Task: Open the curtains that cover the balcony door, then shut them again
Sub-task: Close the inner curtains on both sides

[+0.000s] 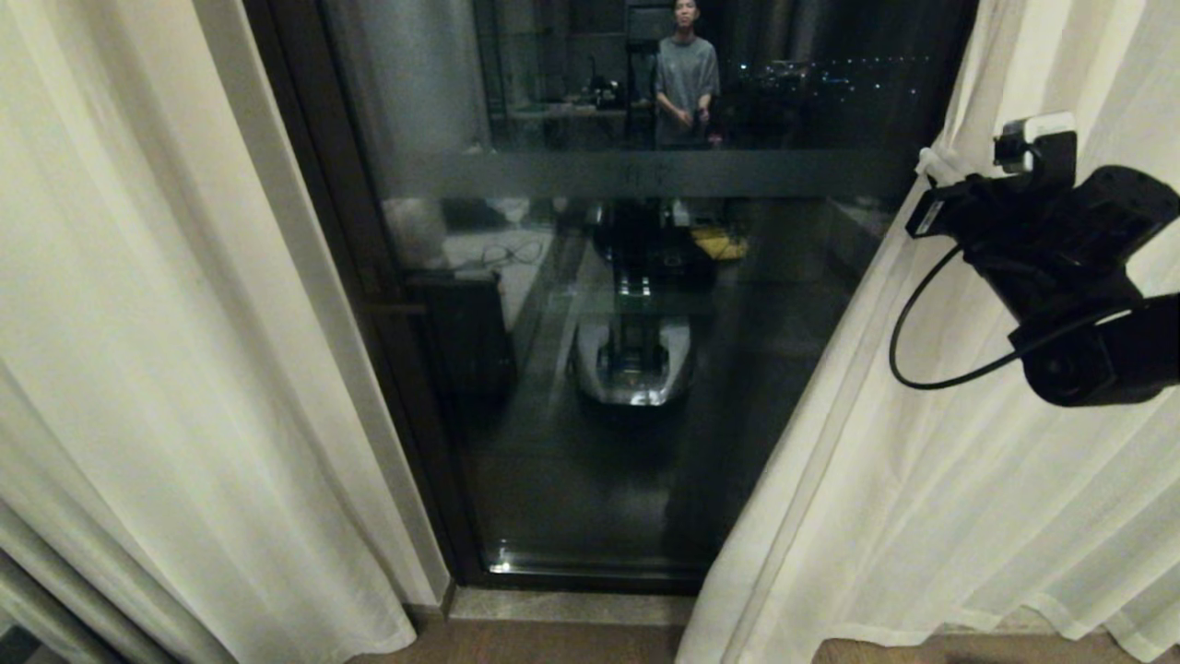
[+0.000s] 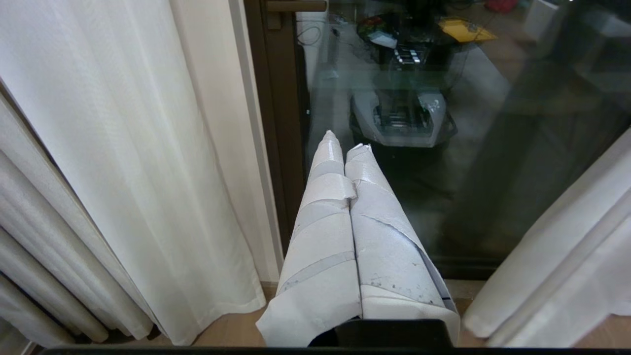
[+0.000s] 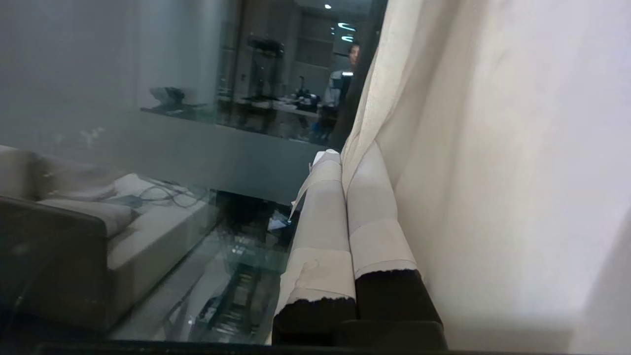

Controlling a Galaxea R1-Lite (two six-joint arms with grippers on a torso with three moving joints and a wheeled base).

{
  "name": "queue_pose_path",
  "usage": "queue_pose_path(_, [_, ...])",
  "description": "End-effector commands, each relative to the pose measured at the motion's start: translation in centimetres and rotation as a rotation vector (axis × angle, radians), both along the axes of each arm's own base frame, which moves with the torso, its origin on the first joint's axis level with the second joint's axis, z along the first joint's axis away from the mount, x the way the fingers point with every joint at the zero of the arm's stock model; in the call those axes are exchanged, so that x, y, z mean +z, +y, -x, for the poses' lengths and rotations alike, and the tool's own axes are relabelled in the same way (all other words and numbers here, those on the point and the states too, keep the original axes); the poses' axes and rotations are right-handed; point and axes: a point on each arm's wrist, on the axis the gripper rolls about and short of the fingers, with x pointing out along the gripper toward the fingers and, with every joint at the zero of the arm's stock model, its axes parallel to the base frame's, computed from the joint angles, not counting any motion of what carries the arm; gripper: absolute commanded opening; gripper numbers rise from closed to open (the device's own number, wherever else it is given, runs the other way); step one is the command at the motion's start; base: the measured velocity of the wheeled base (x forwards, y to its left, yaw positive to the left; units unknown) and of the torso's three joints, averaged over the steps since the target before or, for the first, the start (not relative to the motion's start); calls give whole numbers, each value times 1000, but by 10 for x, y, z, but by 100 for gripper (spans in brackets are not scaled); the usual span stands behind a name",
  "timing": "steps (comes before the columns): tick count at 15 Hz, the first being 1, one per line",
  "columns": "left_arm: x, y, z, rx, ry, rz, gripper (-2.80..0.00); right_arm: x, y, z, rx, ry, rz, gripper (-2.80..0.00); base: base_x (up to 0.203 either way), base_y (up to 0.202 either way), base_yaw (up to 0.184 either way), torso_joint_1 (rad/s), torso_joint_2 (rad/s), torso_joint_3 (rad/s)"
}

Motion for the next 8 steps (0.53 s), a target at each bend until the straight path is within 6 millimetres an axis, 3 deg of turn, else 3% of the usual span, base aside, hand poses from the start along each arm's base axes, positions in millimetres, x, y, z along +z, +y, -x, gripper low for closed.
queue_pose_path(1, [0, 0, 0, 0, -1, 0, -280, -1, 0, 0, 0, -6, 2, -280, 0, 0, 0, 0, 0, 0])
queue_pose_path(6, [0, 0, 0, 0, -1, 0, -280, -1, -1, 0, -5, -5, 2, -280, 0, 0, 0, 0, 0, 0])
queue_pose_path(7, [0, 0, 0, 0, -1, 0, -280, -2, -2, 0, -7, -2, 3, -202, 0, 0, 0, 0, 0, 0])
queue_pose_path(8, [0, 0, 0, 0, -1, 0, -280, -1, -2, 0, -5, -3, 3, 0, 0, 0, 0, 0, 0, 0])
